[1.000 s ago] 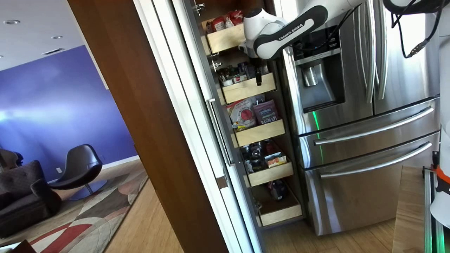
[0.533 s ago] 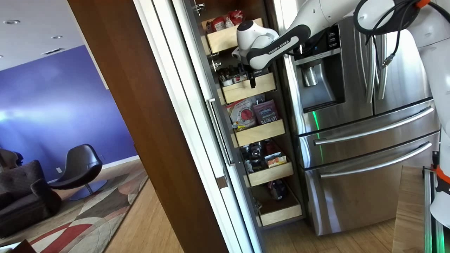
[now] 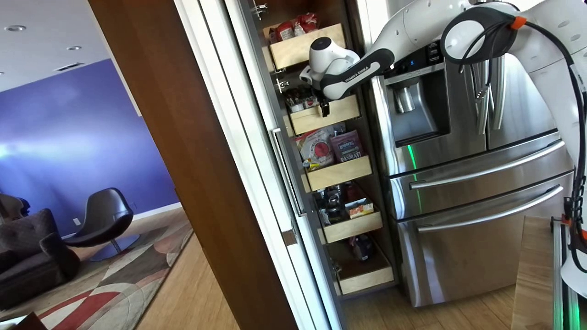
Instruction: Open the second drawer from the top and push it backwards.
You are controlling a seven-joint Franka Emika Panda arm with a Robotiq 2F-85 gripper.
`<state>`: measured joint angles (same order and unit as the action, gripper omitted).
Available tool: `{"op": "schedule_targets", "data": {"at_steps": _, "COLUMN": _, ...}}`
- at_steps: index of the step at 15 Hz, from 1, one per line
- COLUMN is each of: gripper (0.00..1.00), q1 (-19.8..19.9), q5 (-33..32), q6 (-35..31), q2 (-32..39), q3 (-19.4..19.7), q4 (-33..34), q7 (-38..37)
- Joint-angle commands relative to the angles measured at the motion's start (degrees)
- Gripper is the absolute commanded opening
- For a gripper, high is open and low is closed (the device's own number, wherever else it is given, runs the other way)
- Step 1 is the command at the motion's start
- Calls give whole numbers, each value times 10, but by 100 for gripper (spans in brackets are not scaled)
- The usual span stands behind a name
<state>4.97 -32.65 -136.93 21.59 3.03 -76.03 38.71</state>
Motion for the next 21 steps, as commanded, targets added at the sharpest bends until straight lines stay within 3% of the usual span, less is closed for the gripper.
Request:
{"op": "schedule_targets", "data": {"at_steps": 1, "gripper": 100, "q1": 19, "q5": 50, "q6": -16, "q2": 36, "q3": -7, "q4": 42, "q7": 66}}
{"op": "schedule_targets", "data": {"at_steps": 5, "gripper": 100, "q1": 28, "q5": 109, "q6": -17, "q2": 62, "q3": -11, "q4": 72, "q7": 116}}
{"op": "schedule_targets", "data": {"at_steps": 13, "gripper": 100, "q1": 29, "q5": 121, "q6": -8, "q2": 103, "q3": -6, "q4": 128, "q7": 131}}
{"op": "schedule_targets", "data": {"at_steps": 21, "gripper": 100, "q1": 32, "q5": 179, "q6": 74, "q2": 84, "q3": -25, "q4": 124, "q7": 167}}
